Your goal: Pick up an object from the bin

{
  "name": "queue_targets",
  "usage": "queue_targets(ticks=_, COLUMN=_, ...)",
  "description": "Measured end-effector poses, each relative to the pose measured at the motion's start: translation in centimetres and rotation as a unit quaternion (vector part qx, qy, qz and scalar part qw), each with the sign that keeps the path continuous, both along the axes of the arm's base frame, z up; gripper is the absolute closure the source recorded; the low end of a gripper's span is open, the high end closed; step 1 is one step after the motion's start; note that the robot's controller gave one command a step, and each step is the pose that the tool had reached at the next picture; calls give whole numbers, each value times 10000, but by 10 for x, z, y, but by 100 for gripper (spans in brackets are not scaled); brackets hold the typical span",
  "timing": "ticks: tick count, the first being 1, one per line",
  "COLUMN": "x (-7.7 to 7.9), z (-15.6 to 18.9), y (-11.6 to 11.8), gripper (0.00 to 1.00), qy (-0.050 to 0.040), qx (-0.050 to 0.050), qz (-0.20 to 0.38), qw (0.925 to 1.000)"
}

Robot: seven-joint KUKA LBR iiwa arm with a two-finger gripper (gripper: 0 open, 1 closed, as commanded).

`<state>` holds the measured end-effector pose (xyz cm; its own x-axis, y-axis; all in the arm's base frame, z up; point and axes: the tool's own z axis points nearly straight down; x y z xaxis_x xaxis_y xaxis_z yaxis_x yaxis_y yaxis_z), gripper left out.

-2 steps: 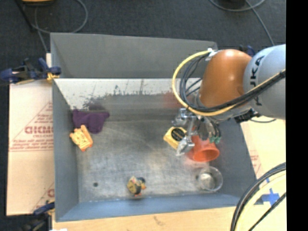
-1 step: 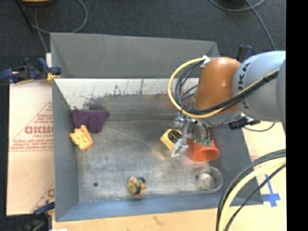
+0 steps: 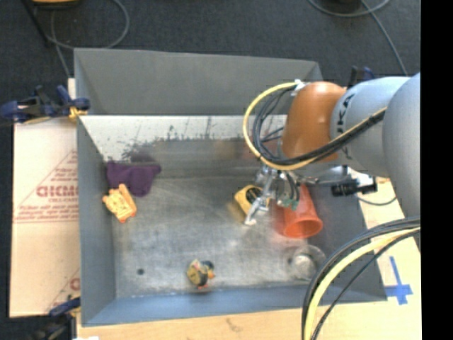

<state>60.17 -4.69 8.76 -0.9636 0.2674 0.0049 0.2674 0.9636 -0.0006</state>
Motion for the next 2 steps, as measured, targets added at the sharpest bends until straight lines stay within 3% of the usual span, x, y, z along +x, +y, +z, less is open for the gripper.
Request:
queue_targets(ticks=1, x=22, z=-7, y=-3, gripper=100, qy=1, qx=26, qz=330, qw=9995)
queue_targets(ticks=2, x=22, z=-7, y=-3, gripper=100, qy=-1, qx=25, qz=331, qw=9994)
